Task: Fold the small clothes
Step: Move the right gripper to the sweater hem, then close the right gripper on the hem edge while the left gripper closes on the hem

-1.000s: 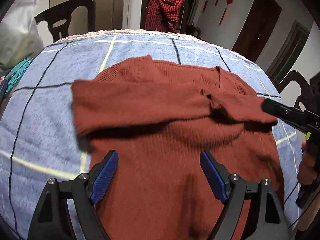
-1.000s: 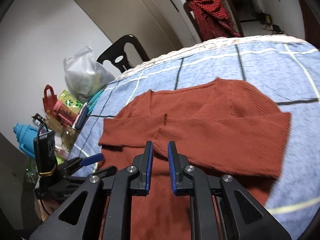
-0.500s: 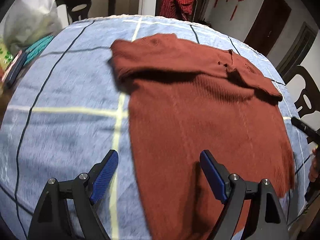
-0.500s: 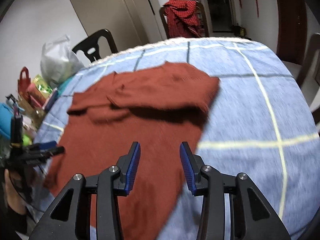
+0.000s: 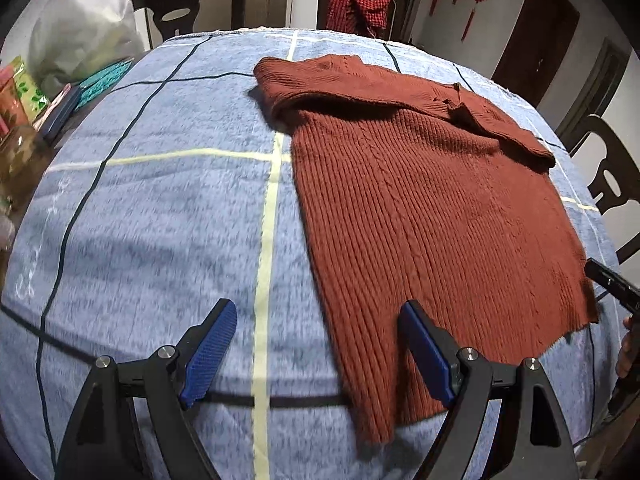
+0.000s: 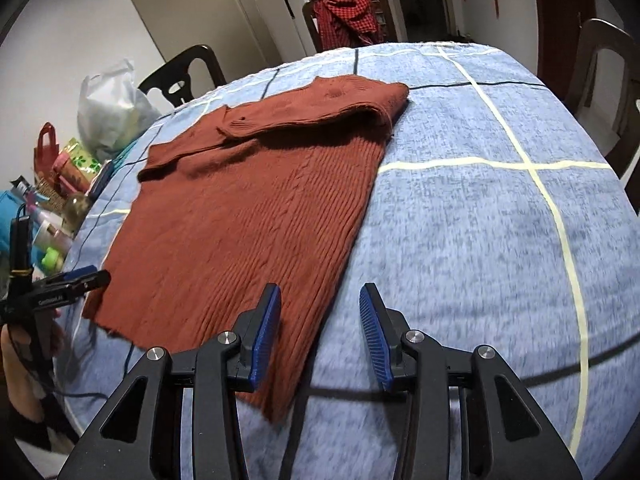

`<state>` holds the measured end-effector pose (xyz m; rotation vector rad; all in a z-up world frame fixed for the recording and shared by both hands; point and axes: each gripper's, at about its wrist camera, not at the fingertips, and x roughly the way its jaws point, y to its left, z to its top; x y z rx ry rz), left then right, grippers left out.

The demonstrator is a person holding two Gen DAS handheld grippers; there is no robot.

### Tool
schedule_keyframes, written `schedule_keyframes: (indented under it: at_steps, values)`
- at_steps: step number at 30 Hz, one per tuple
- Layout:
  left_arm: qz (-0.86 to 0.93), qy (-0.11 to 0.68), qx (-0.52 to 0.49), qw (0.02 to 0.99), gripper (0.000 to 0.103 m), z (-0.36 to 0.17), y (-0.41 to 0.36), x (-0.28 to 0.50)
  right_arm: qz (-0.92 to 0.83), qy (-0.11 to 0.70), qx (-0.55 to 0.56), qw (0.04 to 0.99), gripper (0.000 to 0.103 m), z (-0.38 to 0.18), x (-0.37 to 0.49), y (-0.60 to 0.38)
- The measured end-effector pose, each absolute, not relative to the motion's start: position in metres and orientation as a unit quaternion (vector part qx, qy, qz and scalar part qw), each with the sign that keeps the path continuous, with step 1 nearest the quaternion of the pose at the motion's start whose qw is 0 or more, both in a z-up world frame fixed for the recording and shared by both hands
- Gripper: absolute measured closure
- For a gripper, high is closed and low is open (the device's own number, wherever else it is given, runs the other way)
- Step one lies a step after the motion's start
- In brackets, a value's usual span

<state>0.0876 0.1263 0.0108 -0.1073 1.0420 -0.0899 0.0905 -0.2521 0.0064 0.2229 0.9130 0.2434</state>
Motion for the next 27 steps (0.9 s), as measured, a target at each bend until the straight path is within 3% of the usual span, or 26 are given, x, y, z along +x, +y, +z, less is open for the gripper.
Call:
schedule_keyframes:
  at_steps: [9, 19, 23, 27]
  values:
    - [-0.043, 0.512, -0.066, 0.855, 0.018, 0.012, 0.13, 0.068, 0.138, 0.43, 0.098, 0.887, 0.061, 0.004, 0.069, -0.234]
    - [-0.063, 0.508, -0.165, 0.843, 0.018, 0.017, 0.139, 0.057, 0.142, 0.431, 0.106, 0.885, 0.061, -0.003, 0.06, -0.229]
    - [-0.086, 0.509, -0.191, 0.835, 0.028, 0.016, 0.132, 0.056, 0.142, 0.427, 0.113, 0.886, 0.061, -0.004, 0.059, -0.231]
    - [-0.089, 0.503, -0.204, 0.835, 0.049, 0.016, 0.13, 0.059, 0.142, 0.425, 0.113, 0.887, 0.063, -0.005, 0.058, -0.23]
